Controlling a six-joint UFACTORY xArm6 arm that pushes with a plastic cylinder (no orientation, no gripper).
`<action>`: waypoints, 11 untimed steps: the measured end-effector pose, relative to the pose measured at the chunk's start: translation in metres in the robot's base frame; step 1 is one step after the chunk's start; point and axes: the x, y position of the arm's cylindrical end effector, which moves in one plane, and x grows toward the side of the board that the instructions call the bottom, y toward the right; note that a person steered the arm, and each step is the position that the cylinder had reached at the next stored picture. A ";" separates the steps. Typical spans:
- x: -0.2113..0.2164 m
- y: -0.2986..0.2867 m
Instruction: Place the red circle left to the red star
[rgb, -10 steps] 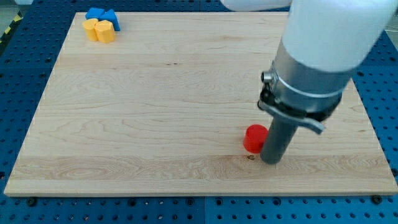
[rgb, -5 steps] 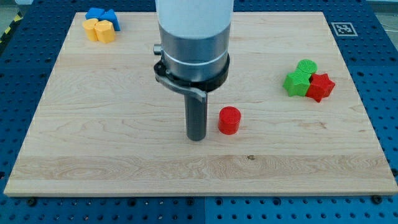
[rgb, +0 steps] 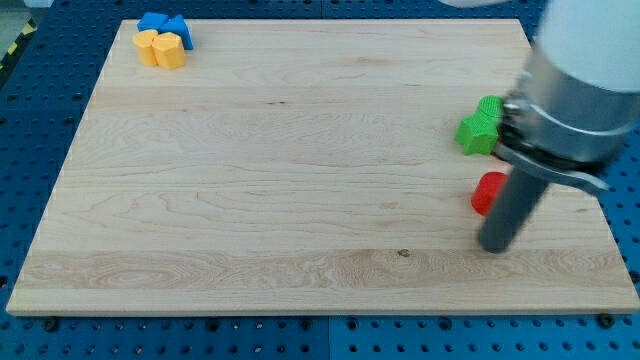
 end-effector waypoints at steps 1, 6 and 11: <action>-0.007 0.032; -0.041 -0.092; -0.095 -0.017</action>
